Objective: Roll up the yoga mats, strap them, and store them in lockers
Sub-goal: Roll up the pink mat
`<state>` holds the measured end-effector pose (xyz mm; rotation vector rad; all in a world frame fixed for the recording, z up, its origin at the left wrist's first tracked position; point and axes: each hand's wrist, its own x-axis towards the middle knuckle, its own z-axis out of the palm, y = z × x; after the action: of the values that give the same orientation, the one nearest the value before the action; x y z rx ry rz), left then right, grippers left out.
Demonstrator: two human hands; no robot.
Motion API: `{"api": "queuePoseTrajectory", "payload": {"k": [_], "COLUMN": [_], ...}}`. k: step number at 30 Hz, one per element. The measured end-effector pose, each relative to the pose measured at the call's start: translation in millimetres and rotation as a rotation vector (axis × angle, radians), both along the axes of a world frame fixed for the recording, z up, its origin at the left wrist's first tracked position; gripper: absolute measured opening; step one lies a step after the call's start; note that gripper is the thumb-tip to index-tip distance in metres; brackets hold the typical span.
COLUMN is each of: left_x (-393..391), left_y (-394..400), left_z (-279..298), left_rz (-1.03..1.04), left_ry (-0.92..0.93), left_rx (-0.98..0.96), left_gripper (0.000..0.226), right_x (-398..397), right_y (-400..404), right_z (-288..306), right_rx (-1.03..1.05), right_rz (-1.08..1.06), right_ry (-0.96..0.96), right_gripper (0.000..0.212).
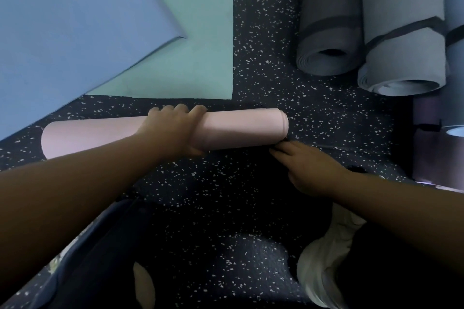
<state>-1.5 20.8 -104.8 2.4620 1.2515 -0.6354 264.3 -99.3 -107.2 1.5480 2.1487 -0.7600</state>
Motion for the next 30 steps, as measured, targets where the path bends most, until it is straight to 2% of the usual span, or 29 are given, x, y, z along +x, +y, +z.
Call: {"api": "queuePoseTrajectory", "payload": {"k": [3, 12, 17, 21, 30], "left_x": [-1, 1, 4, 7, 14], "left_y": [1, 7, 8, 11, 10], "left_z": [-1, 3, 2, 1, 1], "left_rz": [-0.022, -0.017, -0.005, 0.035, -0.061], "left_ry": [0.016, -0.004, 0.021, -0.011, -0.011], "left_rx": [-0.011, -0.055, -0.088, -0.171, -0.141], "left_gripper": [0.105, 0.106, 0.097, 0.1, 0.109], "right_x": [13, 24, 29, 23, 6], "right_y": [2, 11, 9, 16, 19], "right_z": [-5, 13, 20, 28, 24], "right_rx": [0.107, 0.241, 0.313, 0.305, 0.274], "right_rz": [-0.045, -0.167, -0.35, -0.476, -0.436], "right_ry": [0.097, 0.182, 0.196, 0.251, 0.302], "right_gripper": [0.05, 0.047, 0.036, 0.041, 0.042]}}
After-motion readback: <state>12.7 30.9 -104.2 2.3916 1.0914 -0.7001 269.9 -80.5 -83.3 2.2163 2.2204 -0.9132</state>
